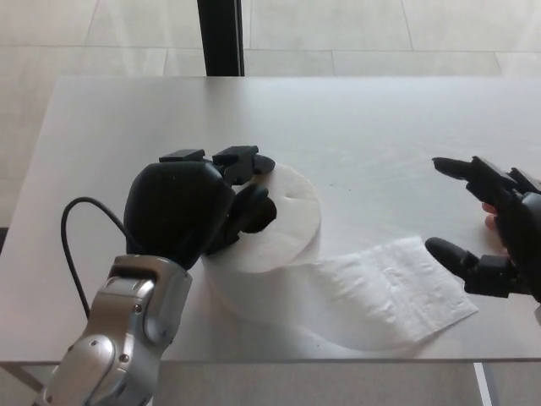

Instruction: A toilet paper roll is kept in the middle of the desk infront of the robot. The robot places its left hand on the top of the toilet paper roll to hold it still and uses its right hand to tear off a piece of toilet paper from it and hands the paper to a person

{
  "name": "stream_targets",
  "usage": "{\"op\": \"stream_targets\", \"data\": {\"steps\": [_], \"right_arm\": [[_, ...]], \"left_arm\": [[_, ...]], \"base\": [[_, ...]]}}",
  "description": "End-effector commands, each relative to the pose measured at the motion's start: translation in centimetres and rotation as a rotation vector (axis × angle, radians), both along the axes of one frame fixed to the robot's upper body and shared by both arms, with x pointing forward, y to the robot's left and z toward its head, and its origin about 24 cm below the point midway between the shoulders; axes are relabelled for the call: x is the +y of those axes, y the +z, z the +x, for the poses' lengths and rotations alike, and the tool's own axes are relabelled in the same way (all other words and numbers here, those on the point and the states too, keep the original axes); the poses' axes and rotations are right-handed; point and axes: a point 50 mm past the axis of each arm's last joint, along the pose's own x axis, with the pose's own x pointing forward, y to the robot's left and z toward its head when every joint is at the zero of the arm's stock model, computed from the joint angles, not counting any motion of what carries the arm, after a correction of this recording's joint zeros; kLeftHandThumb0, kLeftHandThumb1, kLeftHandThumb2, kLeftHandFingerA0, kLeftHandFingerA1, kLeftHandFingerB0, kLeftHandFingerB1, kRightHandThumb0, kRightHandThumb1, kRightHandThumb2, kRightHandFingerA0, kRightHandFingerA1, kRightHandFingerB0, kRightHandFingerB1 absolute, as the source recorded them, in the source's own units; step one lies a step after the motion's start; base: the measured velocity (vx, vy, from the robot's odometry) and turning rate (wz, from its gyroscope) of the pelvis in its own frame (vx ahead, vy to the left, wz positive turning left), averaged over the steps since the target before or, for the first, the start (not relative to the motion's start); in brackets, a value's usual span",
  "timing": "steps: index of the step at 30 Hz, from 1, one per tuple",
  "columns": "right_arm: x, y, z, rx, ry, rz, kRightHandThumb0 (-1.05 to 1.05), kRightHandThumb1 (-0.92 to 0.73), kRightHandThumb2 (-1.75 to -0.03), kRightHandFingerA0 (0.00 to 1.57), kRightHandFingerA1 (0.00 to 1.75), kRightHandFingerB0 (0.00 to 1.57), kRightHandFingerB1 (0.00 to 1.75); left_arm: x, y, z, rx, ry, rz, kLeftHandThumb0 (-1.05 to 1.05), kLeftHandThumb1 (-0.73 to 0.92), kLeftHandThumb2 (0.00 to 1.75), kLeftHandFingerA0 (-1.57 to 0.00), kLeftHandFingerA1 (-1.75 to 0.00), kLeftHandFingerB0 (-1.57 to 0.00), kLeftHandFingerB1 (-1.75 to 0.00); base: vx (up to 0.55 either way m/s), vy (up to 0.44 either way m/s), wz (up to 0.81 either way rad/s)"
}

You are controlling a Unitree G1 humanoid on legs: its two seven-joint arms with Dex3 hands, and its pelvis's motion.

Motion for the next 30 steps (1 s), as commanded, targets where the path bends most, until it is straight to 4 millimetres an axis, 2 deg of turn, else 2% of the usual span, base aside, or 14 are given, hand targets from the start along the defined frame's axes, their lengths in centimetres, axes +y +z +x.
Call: {"op": "stream_targets", "data": {"steps": [1, 3, 5, 6, 7, 9, 12, 16, 18, 26, 27, 28, 29, 30], "right_arm": [[0.3, -3.6, -0.9, 0.389, 0.117, -0.361, -1.03, -0.64, -0.97, 0.00, 0.13, 0.12, 0.33], [1.0, -4.0, -1.2, 0.402, 0.140, -0.375, -1.05, -0.65, -0.97, 0.00, 0.13, 0.13, 0.35], [2.4, -4.4, -1.7, 0.424, 0.204, -0.404, -1.04, -0.64, -0.97, 0.00, 0.12, 0.09, 0.28], [2.6, -4.4, -1.7, 0.426, 0.211, -0.402, -1.04, -0.63, -0.97, 0.00, 0.11, 0.01, 0.24], [3.7, -4.4, -1.8, 0.441, 0.239, -0.395, -1.05, -0.63, -0.97, 0.00, 0.11, 0.00, 0.24], [3.7, -4.4, -1.7, 0.444, 0.240, -0.398, -1.05, -0.63, -0.97, 0.00, 0.11, 0.00, 0.24], [5.5, -4.1, -1.7, 0.408, 0.299, -0.369, -1.05, -0.63, -0.97, 0.00, 0.16, 0.00, 0.27], [6.3, -4.0, -1.8, 0.402, 0.328, -0.372, -1.05, -0.63, -0.97, 0.00, 0.18, 0.00, 0.29], [6.9, -3.9, -1.7, 0.398, 0.327, -0.368, -1.04, -0.61, -0.97, 0.00, 0.19, 0.07, 0.25], [7.9, -4.2, -1.8, 0.420, 0.303, -0.395, -0.98, -0.56, -0.94, 0.00, 0.23, 0.00, 0.20], [8.3, -4.2, -2.0, 0.376, 0.269, -0.384, -0.92, -0.52, -0.92, 0.00, 0.30, 0.03, 0.30], [8.4, -4.2, -2.0, 0.371, 0.264, -0.384, -0.92, -0.52, -0.92, 0.00, 0.30, 0.03, 0.30], [8.5, -4.2, -2.0, 0.350, 0.242, -0.395, -0.83, -0.49, -0.92, 0.01, 0.58, 0.02, 0.37], [8.8, -4.2, -1.9, 0.336, 0.212, -0.392, -0.71, -0.68, -0.59, 0.08, 0.87, 0.00, 0.48]], "left_arm": [[1.7, -2.2, 0.0, 0.047, 0.110, 0.155, -0.48, 0.74, 0.62, -0.59, -0.59, -0.67, -0.49], [1.6, -2.2, 0.1, 0.042, 0.106, 0.160, -0.48, 0.73, 0.62, -0.59, -0.60, -0.67, -0.49], [1.1, -2.1, 0.2, 0.012, 0.088, 0.172, -0.47, 0.72, 0.62, -0.63, -0.60, -0.69, -0.50], [1.1, -2.1, 0.2, 0.010, 0.085, 0.180, -0.47, 0.73, 0.62, -0.62, -0.61, -0.68, -0.50], [0.8, -2.0, 0.3, 0.014, 0.073, 0.201, -0.47, 0.73, 0.62, -0.60, -0.60, -0.67, -0.49], [0.7, -2.0, 0.3, 0.014, 0.073, 0.202, -0.47, 0.73, 0.62, -0.60, -0.60, -0.67, -0.49], [0.3, -1.7, 0.4, -0.015, 0.050, 0.214, -0.46, 0.71, 0.61, -0.62, -0.61, -0.69, -0.50], [-0.2, -1.9, 0.3, -0.020, 0.036, 0.231, -0.44, 0.70, 0.61, -0.63, -0.60, -0.69, -0.50], [-0.3, -1.8, 0.4, -0.025, 0.038, 0.232, -0.42, 0.69, 0.61, -0.64, -0.57, -0.69, -0.50], [-0.8, -2.0, 0.2, -0.032, 0.036, 0.212, -0.39, 0.65, 0.67, -0.66, -0.63, -0.70, -0.53], [-1.0, -2.0, 0.1, -0.026, 0.038, 0.202, -0.40, 0.65, 0.65, -0.66, -0.61, -0.70, -0.53], [-1.0, -2.1, 0.2, -0.025, 0.038, 0.201, -0.40, 0.65, 0.65, -0.66, -0.61, -0.70, -0.53], [-1.0, -2.1, 0.2, -0.028, 0.041, 0.197, -0.39, 0.65, 0.65, -0.67, -0.62, -0.71, -0.53], [-1.1, -2.2, 0.1, -0.028, 0.045, 0.195, -0.40, 0.66, 0.64, -0.67, -0.62, -0.71, -0.52]], "base": [[0.00, 0.000, 0.00], [0.00, 0.000, 0.00], [0.00, 0.000, 0.00], [0.00, 0.000, 0.00], [0.00, 0.000, 0.00], [0.00, 0.000, 0.00], [0.00, 0.000, 0.00], [0.00, 0.000, 0.00], [0.00, 0.000, 0.00], [0.00, 0.000, 0.00], [0.00, 0.000, 0.00], [0.00, 0.000, 0.00], [0.00, 0.000, 0.00], [0.00, 0.000, 0.00]]}}
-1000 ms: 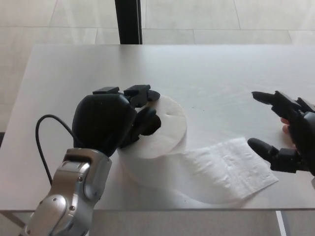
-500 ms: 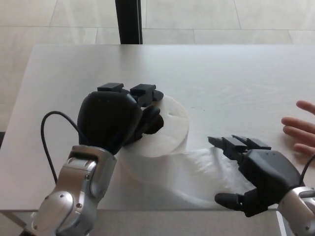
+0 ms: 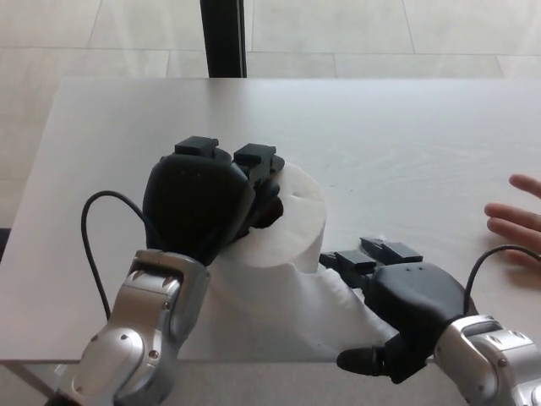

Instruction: A toilet paper roll is kept in the middle of the desk infront of the robot. The robot places its left hand on the top of the toilet paper roll to hold it still and uses its right hand to tear off a piece of toilet paper from it and hands the paper to a person

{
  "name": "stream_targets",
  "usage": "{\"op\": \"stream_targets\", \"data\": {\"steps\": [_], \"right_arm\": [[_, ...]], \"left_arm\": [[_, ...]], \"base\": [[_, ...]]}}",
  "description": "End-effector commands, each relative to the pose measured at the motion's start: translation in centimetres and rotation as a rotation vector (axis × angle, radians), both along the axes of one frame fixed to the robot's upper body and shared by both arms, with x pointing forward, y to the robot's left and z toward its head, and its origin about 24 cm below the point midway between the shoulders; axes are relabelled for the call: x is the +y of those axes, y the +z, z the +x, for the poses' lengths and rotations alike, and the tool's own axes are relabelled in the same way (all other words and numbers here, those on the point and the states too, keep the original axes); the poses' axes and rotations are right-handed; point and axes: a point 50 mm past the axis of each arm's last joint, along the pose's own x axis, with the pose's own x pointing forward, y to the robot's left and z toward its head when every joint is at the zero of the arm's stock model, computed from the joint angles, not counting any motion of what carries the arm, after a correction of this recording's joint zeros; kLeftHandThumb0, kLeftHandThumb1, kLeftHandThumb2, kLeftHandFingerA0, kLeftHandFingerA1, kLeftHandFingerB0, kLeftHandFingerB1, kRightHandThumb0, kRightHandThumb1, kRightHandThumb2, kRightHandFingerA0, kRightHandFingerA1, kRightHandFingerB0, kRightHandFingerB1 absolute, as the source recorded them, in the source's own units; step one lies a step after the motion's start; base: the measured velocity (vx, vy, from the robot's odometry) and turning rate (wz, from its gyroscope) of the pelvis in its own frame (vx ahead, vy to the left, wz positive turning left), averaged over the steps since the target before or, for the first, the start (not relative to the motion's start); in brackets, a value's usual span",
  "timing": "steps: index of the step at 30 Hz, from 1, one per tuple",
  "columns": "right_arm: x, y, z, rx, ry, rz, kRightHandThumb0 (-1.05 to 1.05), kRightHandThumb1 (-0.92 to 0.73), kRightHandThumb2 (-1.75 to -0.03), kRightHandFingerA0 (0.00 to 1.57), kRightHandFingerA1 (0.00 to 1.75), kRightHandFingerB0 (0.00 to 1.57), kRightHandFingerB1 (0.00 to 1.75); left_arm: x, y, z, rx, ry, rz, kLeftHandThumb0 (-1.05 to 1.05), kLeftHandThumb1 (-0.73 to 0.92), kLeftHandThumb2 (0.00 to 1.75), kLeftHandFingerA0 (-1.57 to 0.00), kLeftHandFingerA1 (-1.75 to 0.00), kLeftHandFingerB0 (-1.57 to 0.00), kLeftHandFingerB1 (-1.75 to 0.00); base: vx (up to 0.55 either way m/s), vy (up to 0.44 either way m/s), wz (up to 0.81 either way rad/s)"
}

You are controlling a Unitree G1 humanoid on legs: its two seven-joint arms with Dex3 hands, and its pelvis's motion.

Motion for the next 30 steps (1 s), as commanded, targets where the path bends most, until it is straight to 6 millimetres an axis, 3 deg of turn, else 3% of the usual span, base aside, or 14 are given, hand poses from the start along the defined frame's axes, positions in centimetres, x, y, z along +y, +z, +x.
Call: {"op": "stream_targets", "data": {"steps": [1, 2, 3, 4, 6, 7, 8, 9, 10, 12, 17, 24, 27, 30], "right_arm": [[0.5, -0.5, -0.3, -0.085, -0.123, -0.021, -0.60, -0.66, -0.61, 0.45, 1.29, 0.13, 0.50], [0.6, -0.6, -0.4, -0.124, -0.147, 0.002, -0.51, -0.74, -0.62, 0.78, 1.55, 0.21, 0.52], [0.6, -0.7, -0.5, -0.166, -0.172, 0.034, -0.46, -0.60, -1.01, 1.19, 1.35, 0.30, 0.63], [0.5, -0.8, -0.6, -0.196, -0.200, 0.078, -0.37, -0.79, -0.82, 1.04, 1.75, 0.51, 0.84], [0.4, -0.8, -0.7, -0.221, -0.222, 0.094, -0.37, -0.79, -0.82, 1.04, 1.75, 0.51, 0.84], [0.4, -0.9, -0.8, -0.242, -0.249, 0.124, -0.38, -0.70, -0.82, 1.05, 1.75, 0.75, 1.13], [0.3, -0.9, -0.9, -0.258, -0.261, 0.153, -0.35, -0.71, -0.97, 1.25, 1.74, 0.78, 1.44], [0.3, -1.0, -1.0, -0.277, -0.269, 0.180, -0.35, -0.71, -0.97, 1.25, 1.74, 0.78, 1.44], [0.3, -1.0, -1.0, -0.289, -0.272, 0.186, -0.37, -0.71, -0.98, 1.01, 1.75, 0.72, 1.49], [0.2, -0.9, -1.1, -0.310, -0.289, 0.243, -0.37, -0.72, -0.99, 1.01, 1.75, 0.69, 1.65], [0.3, -0.5, -1.2, -0.358, -0.312, 0.346, -0.39, -0.73, -0.97, 1.01, 1.75, 0.70, 1.50], [0.4, 0.0, -1.3, -0.387, -0.360, 0.509, -0.38, -0.59, -1.14, 0.99, 1.75, 0.70, 1.59], [0.3, 0.4, -1.7, -0.365, -0.423, 0.708, -0.41, -0.56, -1.23, 1.00, 1.75, 0.69, 1.69], [0.5, 0.9, -1.7, -0.377, -0.515, 0.857, -0.39, -0.54, -1.26, 1.11, 1.73, 0.79, 1.56]], "left_arm": [[0.4, -2.0, -0.4, 0.059, 0.048, 0.035, -0.40, 0.65, 0.64, -0.69, -0.62, -0.72, -0.53], [0.4, -2.1, -0.4, 0.056, 0.047, 0.036, -0.41, 0.66, 0.64, -0.69, -0.62, -0.72, -0.52], [0.3, -2.1, -0.4, 0.056, 0.048, 0.039, -0.42, 0.67, 0.64, -0.69, -0.63, -0.71, -0.52], [0.4, -2.2, -0.5, 0.050, 0.049, 0.034, -0.43, 0.67, 0.64, -0.70, -0.62, -0.71, -0.52], [0.4, -2.2, -0.6, 0.043, 0.052, 0.028, -0.43, 0.67, 0.64, -0.70, -0.62, -0.71, -0.52], [0.6, -2.3, -0.6, 0.030, 0.053, 0.030, -0.44, 0.68, 0.65, -0.71, -0.63, -0.71, -0.53], [0.7, -2.3, -0.6, 0.022, 0.056, 0.037, -0.45, 0.69, 0.65, -0.71, -0.64, -0.71, -0.53], [0.9, -2.3, -0.6, 0.020, 0.058, 0.043, -0.45, 0.69, 0.65, -0.71, -0.64, -0.71, -0.53], [0.9, -2.4, -0.6, 0.020, 0.060, 0.041, -0.44, 0.69, 0.65, -0.71, -0.64, -0.73, -0.53], [1.1, -2.6, -0.6, 0.023, 0.062, 0.031, -0.45, 0.69, 0.66, -0.72, -0.66, -0.73, -0.54], [1.4, -3.0, -0.9, 0.033, 0.072, 0.018, -0.46, 0.69, 0.64, -0.71, -0.65, -0.73, -0.54], [1.8, -3.3, -1.1, 0.051, 0.084, 0.023, -0.47, 0.72, 0.63, -0.68, -0.63, -0.70, -0.52], [1.6, -3.8, -1.3, 0.078, 0.086, 0.035, -0.47, 0.73, 0.62, -0.68, -0.64, -0.69, -0.52], [1.7, -4.1, -1.6, 0.084, 0.082, 0.051, -0.48, 0.73, 0.62, -0.67, -0.63, -0.69, -0.52]], "base": [[0.00, 0.000, 0.00], [0.00, 0.000, 0.00], [0.00, 0.000, 0.00], [0.00, 0.000, 0.00], [0.00, 0.000, 0.00], [0.00, 0.000, 0.00], [0.00, 0.000, 0.00], [0.00, 0.000, 0.00], [0.00, 0.000, 0.00], [0.00, 0.000, 0.00], [0.00, 0.000, 0.00], [0.00, 0.000, 0.00], [0.00, 0.000, 0.00], [0.00, 0.000, 0.00]]}}
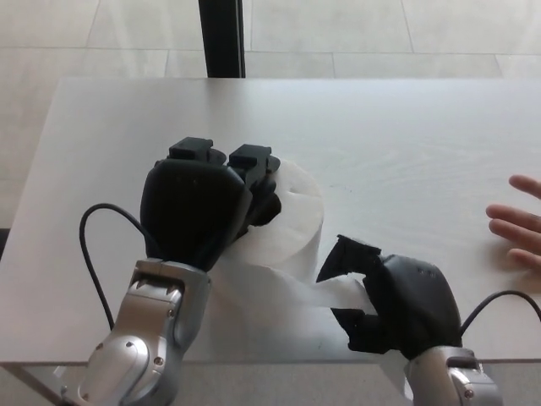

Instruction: A toilet paper roll is kept in the middle of the desk infront of the robot. The robot places its left hand on the top of the toilet paper roll to hold it still and uses its right hand to tear off a piece of toilet paper from it and hands the paper to a person

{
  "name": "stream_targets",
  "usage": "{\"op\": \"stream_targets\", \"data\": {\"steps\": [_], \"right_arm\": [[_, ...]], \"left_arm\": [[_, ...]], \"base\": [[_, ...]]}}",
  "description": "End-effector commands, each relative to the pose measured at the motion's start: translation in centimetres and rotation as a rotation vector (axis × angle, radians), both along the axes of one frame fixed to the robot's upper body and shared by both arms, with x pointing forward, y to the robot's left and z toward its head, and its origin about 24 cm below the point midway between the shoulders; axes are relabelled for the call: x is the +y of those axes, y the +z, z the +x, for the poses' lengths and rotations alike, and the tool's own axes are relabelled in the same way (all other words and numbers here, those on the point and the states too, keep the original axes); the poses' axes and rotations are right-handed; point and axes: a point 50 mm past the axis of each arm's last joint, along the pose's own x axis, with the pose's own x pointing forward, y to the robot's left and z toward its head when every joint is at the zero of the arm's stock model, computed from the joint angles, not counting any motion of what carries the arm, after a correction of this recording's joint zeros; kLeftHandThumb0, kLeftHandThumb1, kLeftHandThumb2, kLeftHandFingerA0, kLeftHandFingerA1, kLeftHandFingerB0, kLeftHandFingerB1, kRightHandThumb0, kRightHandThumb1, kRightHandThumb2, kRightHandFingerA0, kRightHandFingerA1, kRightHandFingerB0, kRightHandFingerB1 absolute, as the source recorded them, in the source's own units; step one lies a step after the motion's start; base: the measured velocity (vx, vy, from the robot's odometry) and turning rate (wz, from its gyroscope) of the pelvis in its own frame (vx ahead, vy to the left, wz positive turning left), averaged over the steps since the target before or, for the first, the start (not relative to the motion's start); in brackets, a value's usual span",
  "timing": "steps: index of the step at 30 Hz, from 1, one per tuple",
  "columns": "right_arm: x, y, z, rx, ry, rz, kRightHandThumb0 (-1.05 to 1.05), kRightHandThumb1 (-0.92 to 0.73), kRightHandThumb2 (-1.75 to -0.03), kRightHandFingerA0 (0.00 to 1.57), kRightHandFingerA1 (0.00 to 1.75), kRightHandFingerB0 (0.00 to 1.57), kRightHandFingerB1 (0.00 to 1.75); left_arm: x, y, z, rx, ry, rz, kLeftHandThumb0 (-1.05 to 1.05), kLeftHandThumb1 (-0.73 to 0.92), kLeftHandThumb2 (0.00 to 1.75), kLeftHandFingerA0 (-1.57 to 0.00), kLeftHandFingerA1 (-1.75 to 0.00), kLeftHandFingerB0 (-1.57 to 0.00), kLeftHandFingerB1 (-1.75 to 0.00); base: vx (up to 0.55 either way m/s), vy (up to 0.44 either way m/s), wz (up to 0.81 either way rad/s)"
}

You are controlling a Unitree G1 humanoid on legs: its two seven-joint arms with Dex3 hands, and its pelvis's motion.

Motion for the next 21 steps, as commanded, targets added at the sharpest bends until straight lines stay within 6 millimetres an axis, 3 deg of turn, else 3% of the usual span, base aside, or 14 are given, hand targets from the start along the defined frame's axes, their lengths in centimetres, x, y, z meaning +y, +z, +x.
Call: {"op": "stream_targets", "data": {"steps": [1, 5, 6, 8, 9, 11, 14, 15, 21], "right_arm": [[-0.8, 1.4, -0.6, -0.141, -0.191, 0.468, -0.40, -0.55, -1.23, 1.11, 1.71, 0.80, 1.56], [-0.8, 2.6, -0.3, -0.163, -0.268, 0.596, -0.41, -0.47, -1.38, 1.11, 1.70, 0.87, 1.62], [-0.9, 3.0, -0.2, -0.169, -0.282, 0.637, -0.47, -0.38, -1.42, 1.14, 1.58, 1.00, 1.52], [-0.8, 3.6, 0.0, -0.174, -0.297, 0.711, -0.43, -0.35, -1.43, 1.15, 1.58, 0.98, 1.47], [-0.8, 3.9, 0.1, -0.159, -0.311, 0.789, -0.50, -0.37, -1.34, 1.23, 1.43, 1.11, 1.31], [-0.7, 4.2, 0.2, -0.142, -0.321, 0.861, -0.50, -0.37, -1.34, 1.23, 1.43, 1.11, 1.31], [-0.8, 6.4, 0.7, -0.161, -0.322, 1.038, -0.40, -0.31, -1.39, 1.25, 1.52, 1.06, 1.36], [-0.9, 6.8, 0.7, -0.160, -0.319, 1.059, -0.38, -0.43, -1.20, 1.40, 1.37, 1.17, 1.22], [-1.5, 8.4, 0.9, -0.109, -0.328, 1.290, -0.30, -0.35, -1.13, 1.40, 1.41, 1.17, 1.24]], "left_arm": [[1.5, -3.7, -1.3, 0.158, 0.046, 0.075, -0.48, 0.72, 0.62, -0.67, -0.62, -0.69, -0.52], [1.5, -4.0, -1.6, 0.177, 0.040, 0.094, -0.49, 0.74, 0.62, -0.64, -0.61, -0.67, -0.51], [1.5, -4.1, -1.6, 0.173, 0.035, 0.100, -0.48, 0.72, 0.61, -0.66, -0.61, -0.68, -0.51], [1.6, -4.1, -1.7, 0.162, 0.028, 0.109, -0.48, 0.71, 0.62, -0.66, -0.62, -0.68, -0.52], [1.6, -4.1, -1.7, 0.157, 0.021, 0.118, -0.49, 0.73, 0.62, -0.66, -0.63, -0.67, -0.52], [1.7, -4.1, -1.7, 0.153, 0.019, 0.125, -0.49, 0.73, 0.62, -0.66, -0.63, -0.67, -0.52], [1.5, -4.7, -2.0, 0.175, 0.000, 0.158, -0.49, 0.74, 0.62, -0.63, -0.64, -0.66, -0.52], [1.4, -4.8, -2.2, 0.183, 0.001, 0.157, -0.49, 0.74, 0.62, -0.63, -0.65, -0.65, -0.52], [1.1, -5.3, -2.4, 0.183, -0.005, 0.156, -0.49, 0.75, 0.62, -0.62, -0.64, -0.65, -0.52]], "base": [[0.00, 0.000, 0.00], [0.00, 0.000, 0.00], [0.00, 0.000, 0.00], [0.00, 0.000, 0.00], [0.00, 0.000, 0.00], [0.00, 0.000, 0.00], [0.00, 0.000, 0.00], [0.00, 0.000, 0.00], [0.00, 0.000, 0.00]]}}
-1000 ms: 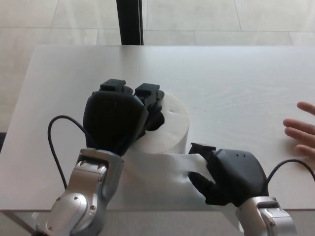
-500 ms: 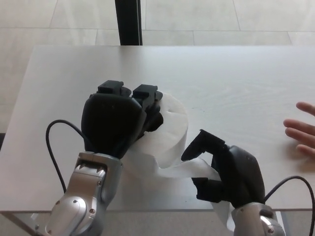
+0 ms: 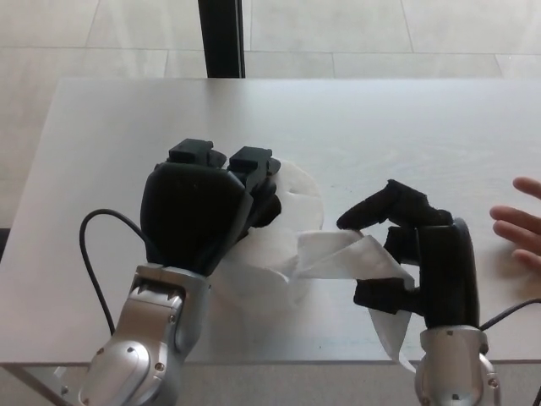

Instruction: A toilet paper roll is kept in the middle of the desk infront of the robot. The robot places its left hand on the top of the toilet paper roll to hold it still and uses its right hand to tear off a piece of toilet paper from it and hands the paper to a person

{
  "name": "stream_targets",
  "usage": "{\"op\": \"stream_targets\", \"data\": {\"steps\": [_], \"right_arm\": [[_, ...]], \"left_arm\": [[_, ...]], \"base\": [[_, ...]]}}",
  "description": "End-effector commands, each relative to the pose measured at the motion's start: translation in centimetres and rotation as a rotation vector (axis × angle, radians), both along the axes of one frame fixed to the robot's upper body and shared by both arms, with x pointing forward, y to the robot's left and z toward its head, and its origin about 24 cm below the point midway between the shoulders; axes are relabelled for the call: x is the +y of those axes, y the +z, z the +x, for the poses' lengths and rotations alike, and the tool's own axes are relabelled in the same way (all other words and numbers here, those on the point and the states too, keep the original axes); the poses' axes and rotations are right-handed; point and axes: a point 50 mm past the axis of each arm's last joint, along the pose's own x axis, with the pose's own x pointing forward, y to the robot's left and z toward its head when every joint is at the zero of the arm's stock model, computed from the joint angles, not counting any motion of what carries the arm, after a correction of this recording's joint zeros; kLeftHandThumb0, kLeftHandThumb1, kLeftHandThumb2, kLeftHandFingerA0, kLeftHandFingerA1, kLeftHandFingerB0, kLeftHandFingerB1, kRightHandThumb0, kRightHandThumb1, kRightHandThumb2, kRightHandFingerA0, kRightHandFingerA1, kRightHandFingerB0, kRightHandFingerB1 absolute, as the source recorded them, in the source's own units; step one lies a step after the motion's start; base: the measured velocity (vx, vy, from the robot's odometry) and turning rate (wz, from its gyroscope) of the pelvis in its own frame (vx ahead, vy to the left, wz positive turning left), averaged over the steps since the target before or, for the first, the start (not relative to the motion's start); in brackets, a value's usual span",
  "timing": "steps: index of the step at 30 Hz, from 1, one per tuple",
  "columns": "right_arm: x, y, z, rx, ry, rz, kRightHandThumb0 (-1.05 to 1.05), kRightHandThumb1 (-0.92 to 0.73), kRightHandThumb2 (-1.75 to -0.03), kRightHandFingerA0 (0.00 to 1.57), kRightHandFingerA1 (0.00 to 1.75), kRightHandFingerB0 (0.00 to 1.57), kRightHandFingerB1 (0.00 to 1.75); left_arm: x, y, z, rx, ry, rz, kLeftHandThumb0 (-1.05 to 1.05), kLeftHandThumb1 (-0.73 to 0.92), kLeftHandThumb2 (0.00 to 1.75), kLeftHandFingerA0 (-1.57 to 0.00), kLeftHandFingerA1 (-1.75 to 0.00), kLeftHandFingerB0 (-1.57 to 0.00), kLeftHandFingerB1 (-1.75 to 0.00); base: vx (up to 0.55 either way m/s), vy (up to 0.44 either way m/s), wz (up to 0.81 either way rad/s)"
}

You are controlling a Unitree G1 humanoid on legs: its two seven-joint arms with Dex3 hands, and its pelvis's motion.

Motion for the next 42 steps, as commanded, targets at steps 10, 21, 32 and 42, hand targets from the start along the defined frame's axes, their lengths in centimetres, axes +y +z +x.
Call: {"op": "stream_targets", "data": {"steps": [10, 21, 32, 42], "right_arm": [[-1.4, 5.9, 0.8, 0.012, -0.187, 1.149, -0.13, -0.33, -1.32, 1.11, 1.68, 0.93, 1.38], [-6.3, 11.3, 4.2, -0.226, -0.180, 1.126, -0.14, -0.62, -1.20, 1.26, 1.58, 0.82, 1.30], [-13.4, 12.8, 5.5, -0.252, -0.149, 0.285, -0.11, -0.38, -1.39, 1.03, 1.75, 0.85, 1.50], [-20.8, 9.0, 5.3, -0.086, -0.202, -0.251, -0.12, -0.40, -1.34, 0.95, 1.62, 0.84, 1.49]], "left_arm": [[1.1, -5.6, -2.4, 0.209, -0.010, 0.176, -0.50, 0.77, 0.63, -0.62, -0.66, -0.64, -0.53], [1.3, -6.2, -2.9, 0.229, -0.014, 0.181, -0.50, 0.76, 0.63, -0.62, -0.63, -0.65, -0.54], [3.0, -5.3, -2.7, 0.226, 0.003, 0.205, -0.49, 0.77, 0.63, -0.61, -0.63, -0.64, -0.53], [4.8, -2.4, -1.5, 0.148, 0.024, 0.221, -0.51, 0.80, 0.64, -0.63, -0.66, -0.65, -0.54]], "base": [[0.00, 0.000, 0.00], [0.00, 0.000, 0.00], [0.00, 0.000, 0.00], [0.00, 0.000, 0.00]]}}
